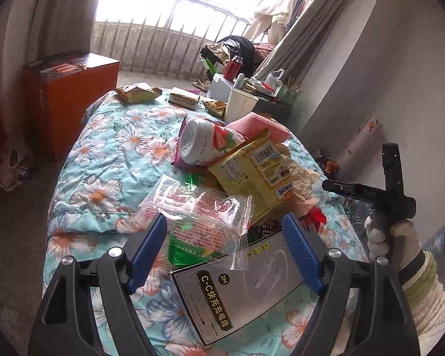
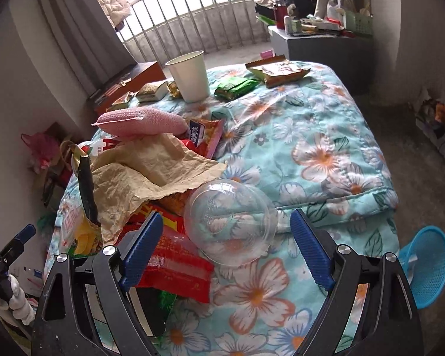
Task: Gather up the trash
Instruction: 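Grasp the clear plastic bag with the left gripper while the right gripper grasps the clear bowl, then carry the bag and bowl to the wastebasket and release both inside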
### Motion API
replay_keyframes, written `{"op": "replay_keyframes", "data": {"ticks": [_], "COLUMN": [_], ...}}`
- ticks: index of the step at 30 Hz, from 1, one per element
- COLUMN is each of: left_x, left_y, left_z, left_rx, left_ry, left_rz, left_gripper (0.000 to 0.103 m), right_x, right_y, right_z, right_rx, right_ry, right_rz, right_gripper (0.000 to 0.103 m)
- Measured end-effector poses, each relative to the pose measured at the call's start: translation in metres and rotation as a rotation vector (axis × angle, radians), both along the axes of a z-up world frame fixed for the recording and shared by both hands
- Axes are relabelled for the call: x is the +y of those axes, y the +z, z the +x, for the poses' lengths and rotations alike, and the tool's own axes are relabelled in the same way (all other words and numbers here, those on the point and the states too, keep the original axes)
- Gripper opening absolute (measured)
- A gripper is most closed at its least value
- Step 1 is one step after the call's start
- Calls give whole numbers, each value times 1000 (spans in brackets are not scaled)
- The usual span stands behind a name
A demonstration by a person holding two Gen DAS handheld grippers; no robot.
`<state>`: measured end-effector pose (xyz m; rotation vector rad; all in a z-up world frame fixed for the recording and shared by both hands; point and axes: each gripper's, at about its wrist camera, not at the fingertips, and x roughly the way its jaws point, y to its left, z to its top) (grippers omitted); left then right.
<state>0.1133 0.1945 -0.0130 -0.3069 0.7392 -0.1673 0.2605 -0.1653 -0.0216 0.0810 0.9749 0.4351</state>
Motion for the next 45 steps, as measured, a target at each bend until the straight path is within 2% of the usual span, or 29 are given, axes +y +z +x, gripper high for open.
{"op": "replay_keyframes", "data": {"ticks": [4,7,9,13,15,17,18,20,24,29,45], "left_x": [-39,-46,-40,-29,-25,-22,-21,-18,-12,-4,17], "left_y": [-18,-37,-45,-50,-52,-55,-56,-56,-50,-41,4], "left_z": [15,30,36,43,45,48,48,47,44,37,4], "left_rx": [32,90,117,142,156,172,175,171,142,104,-25], "left_ry": [-43,-40,-21,15,20,24,27,33,52,87,180], "left_rz": [254,303,276,241,223,209,204,196,196,206,209], "left_gripper": [78,78,78,65,58,44,41,31,22,10,5], "right_x": [13,21,25,31,33,33,33,31,25,13,-31], "right_y": [-6,-11,-13,-19,-22,-24,-24,-25,-23,-20,-2], "right_z": [5,9,11,14,15,15,15,14,14,15,-2], "right_rx": [-2,6,9,17,26,26,26,29,33,36,2], "right_ry": [14,22,28,37,41,38,37,36,21,-12,-125], "right_rz": [-55,-84,-98,-115,-117,-120,-119,-111,-98,-65,-8], "right_gripper": [84,84,84,84,84,84,83,78,66,65,65]}}
